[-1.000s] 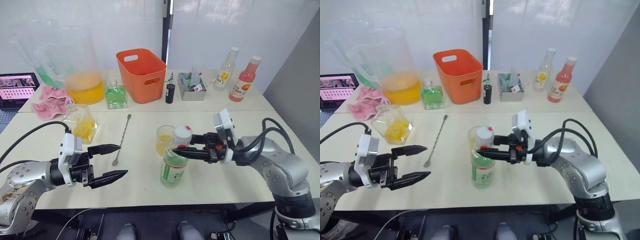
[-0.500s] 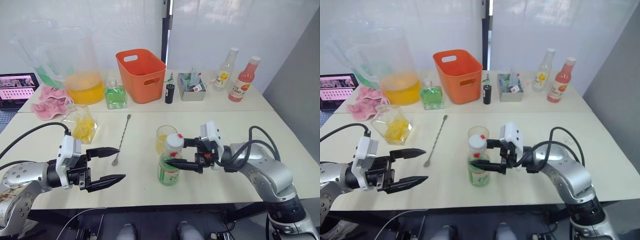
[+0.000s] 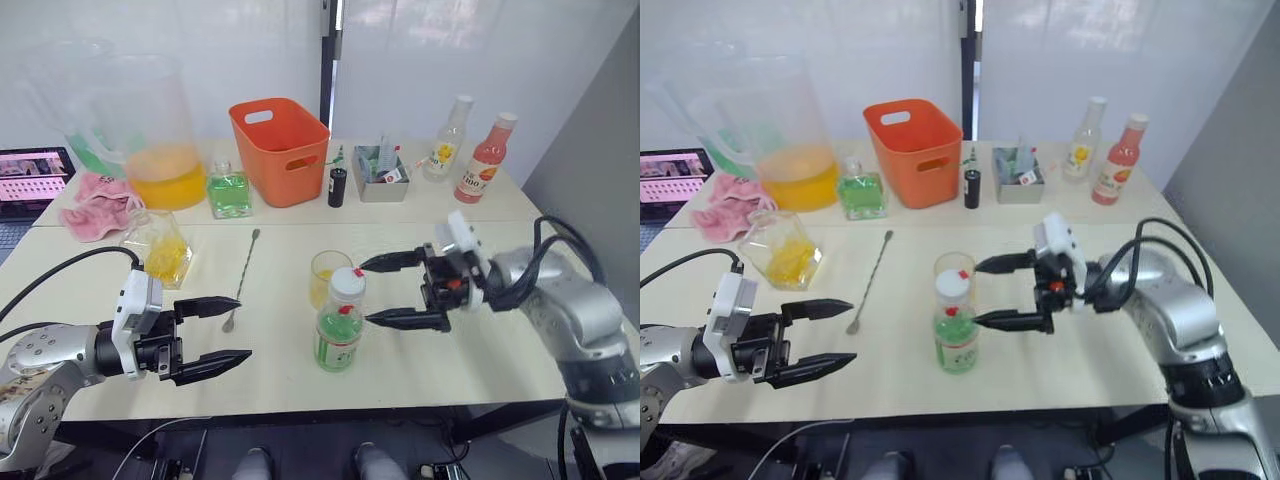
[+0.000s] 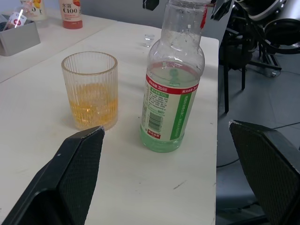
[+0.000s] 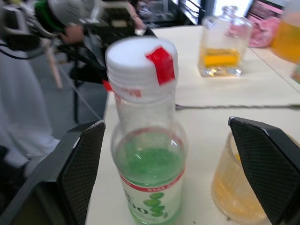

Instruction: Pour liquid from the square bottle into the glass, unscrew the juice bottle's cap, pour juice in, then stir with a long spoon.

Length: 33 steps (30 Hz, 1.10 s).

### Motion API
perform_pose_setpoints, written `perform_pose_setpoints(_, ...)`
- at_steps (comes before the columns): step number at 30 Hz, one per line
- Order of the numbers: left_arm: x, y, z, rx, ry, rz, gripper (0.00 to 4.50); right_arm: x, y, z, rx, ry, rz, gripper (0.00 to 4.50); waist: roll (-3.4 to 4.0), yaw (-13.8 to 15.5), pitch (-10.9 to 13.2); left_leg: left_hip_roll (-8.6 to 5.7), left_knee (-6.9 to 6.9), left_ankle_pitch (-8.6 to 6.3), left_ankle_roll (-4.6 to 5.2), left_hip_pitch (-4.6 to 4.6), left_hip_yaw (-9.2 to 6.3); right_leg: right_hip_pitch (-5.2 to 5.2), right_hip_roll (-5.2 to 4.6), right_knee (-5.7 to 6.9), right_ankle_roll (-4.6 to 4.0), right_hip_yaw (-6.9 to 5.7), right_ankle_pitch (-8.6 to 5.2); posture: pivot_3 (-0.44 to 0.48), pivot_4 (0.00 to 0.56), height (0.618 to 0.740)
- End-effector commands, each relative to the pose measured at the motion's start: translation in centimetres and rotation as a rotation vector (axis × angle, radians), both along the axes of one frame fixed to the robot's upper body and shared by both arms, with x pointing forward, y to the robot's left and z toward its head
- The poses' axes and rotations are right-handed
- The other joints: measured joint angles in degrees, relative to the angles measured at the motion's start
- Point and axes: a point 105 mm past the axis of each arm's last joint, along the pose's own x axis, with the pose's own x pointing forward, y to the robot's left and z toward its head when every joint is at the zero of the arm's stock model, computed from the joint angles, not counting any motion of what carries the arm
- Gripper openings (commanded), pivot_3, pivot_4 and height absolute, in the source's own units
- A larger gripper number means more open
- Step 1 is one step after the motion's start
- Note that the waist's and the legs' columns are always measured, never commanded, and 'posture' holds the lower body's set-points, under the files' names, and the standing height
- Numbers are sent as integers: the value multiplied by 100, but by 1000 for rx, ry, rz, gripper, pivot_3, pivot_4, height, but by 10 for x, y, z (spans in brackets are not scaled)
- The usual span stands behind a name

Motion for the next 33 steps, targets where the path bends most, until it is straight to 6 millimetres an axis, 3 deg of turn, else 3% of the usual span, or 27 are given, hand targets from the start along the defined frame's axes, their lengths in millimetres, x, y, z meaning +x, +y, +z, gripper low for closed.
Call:
perform_pose_setpoints(1, -4, -2, 7, 4, -52, -6, 4500, 3, 2, 2, -28, -28, 88, 4445, 0, 9, 0, 0, -1, 0, 0, 0, 0, 0, 0, 0, 0, 0, 0, 0, 150, 740)
perform_pose_setpoints(17, -16, 0, 9, -3, -59, 66, 4500, -1, 40, -1, -48, -48, 360, 4445, 1, 30, 1, -1, 3, 0, -1, -2, -1, 0, -1, 3, 0, -3, 0, 0, 150, 740)
perform_pose_setpoints(26, -17, 0, 9, 4, -52, 75, 4500, -2, 41, -2, -28, -30, 385, 1613, 2, 30, 1, -1, 2, -1, -1, -2, 0, -2, -1, 4, -1, -3, 1, 0, 150, 740)
perform_pose_setpoints(27, -17, 0, 9, 4, -51, 75, 4500, -3, 39, -2, -23, -29, 385, 1450, 2, 32, 1, -1, 2, -1, -1, -2, 0, -2, -1, 4, -1, -3, 1, 0, 150, 740)
perform_pose_setpoints(33, -16, -3, 7, 0, -51, 49, 4500, -6, 32, -1, -8, -36, 313, 1448, 2, 35, 1, -1, 1, -1, -1, -3, -1, -2, -1, 4, 0, -3, 0, 0, 150, 740)
